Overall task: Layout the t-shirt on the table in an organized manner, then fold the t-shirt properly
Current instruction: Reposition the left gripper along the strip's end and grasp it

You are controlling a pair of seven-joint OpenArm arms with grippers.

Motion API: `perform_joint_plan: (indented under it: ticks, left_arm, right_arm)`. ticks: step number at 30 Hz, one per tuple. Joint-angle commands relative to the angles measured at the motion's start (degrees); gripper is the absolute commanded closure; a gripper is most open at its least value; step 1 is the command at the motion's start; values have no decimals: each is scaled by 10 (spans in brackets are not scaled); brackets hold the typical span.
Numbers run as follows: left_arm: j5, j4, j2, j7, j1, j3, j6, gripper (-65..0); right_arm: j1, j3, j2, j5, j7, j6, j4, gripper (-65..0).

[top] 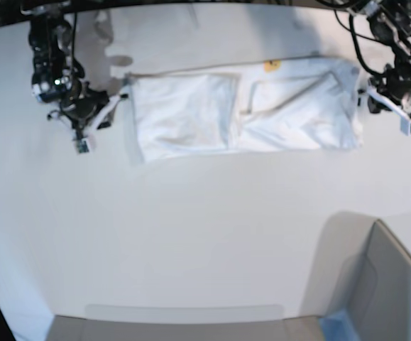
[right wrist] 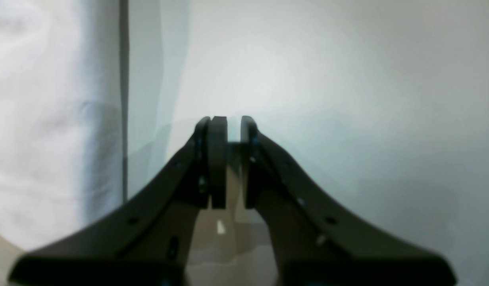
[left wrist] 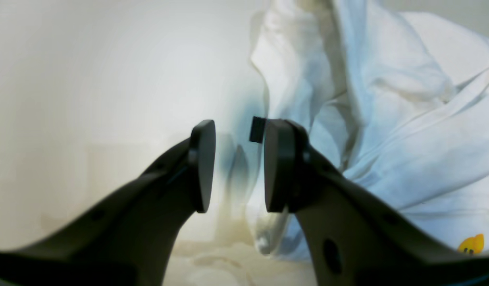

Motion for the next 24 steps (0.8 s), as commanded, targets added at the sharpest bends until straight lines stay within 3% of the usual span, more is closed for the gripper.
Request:
perform_joint_plan:
  ticks: [1, 3, 11, 14, 24]
  left_arm:
    - [-8, 17, -9, -8, -5, -1, 1, -211]
    - [-8, 21, -8, -8, -6, 2, 2, -212]
    - [-3, 17, -8, -8, -7, 136, 17, -212]
    - [-4, 17, -8, -8, -7, 140, 64, -212]
    - [-3, 17, -10, -8, -4, 140, 66, -212]
  right_arm:
    - [7, 3, 7, 4, 9, 0, 7, -65]
    - [7, 2, 6, 4, 9, 0, 7, -65]
    - [7, 2, 6, 4, 9, 0, 7, -65]
    - [7, 2, 6, 4, 9, 0, 7, -65]
    - [6, 2, 7, 4, 9, 0, 7, -65]
